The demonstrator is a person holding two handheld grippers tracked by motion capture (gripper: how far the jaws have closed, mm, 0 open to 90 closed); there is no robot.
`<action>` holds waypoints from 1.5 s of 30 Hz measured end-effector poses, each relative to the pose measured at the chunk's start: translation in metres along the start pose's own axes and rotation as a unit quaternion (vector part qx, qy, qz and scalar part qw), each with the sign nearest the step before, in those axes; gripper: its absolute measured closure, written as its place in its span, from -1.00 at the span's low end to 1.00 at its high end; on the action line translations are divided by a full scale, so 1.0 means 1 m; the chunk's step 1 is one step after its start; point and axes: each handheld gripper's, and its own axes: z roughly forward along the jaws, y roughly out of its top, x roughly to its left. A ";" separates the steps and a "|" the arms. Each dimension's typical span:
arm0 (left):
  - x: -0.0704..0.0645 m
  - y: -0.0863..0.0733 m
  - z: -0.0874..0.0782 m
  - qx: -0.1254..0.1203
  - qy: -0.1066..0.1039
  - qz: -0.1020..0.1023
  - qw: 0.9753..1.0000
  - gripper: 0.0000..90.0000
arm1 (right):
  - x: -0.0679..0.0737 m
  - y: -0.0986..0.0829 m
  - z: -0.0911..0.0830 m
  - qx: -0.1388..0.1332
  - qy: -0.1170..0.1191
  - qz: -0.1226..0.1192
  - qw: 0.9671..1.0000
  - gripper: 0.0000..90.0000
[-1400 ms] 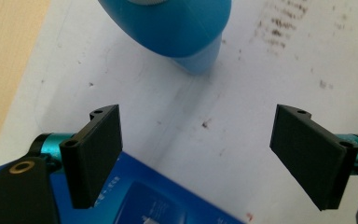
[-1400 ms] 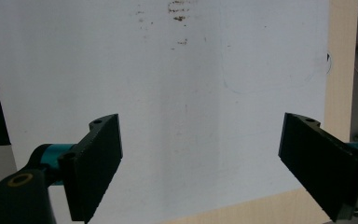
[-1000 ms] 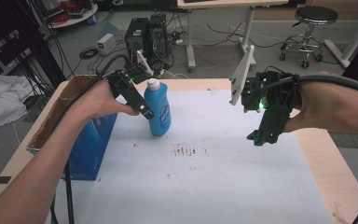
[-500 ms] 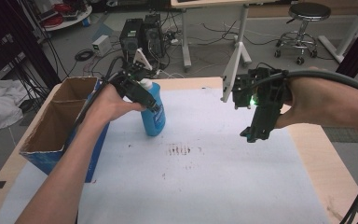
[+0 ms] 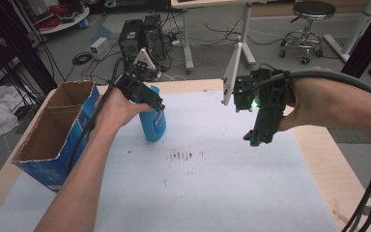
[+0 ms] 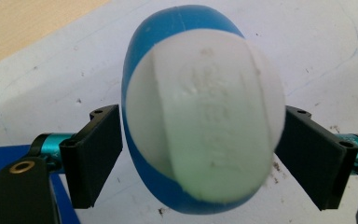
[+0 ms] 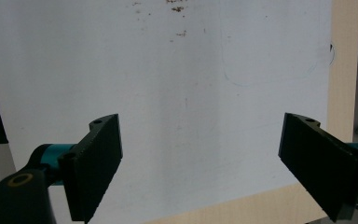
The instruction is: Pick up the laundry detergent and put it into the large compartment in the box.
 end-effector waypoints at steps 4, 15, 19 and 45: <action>-0.001 0.002 0.003 -0.001 0.008 -0.005 1.000 -0.63 | 0.000 -0.002 0.000 0.001 0.000 0.002 1.000 -0.72; -0.002 0.008 0.009 -0.002 0.009 -0.015 1.000 -0.63 | 0.000 -0.009 -0.001 0.000 -0.001 0.010 1.000 -0.72; -0.001 0.008 0.011 0.003 0.015 -0.011 1.000 -0.60 | 0.000 -0.011 -0.001 0.002 0.000 0.009 1.000 -0.72; -0.002 0.010 0.009 -0.012 0.020 -0.008 1.000 -0.25 | 0.001 -0.010 0.003 0.004 -0.001 0.010 1.000 -0.72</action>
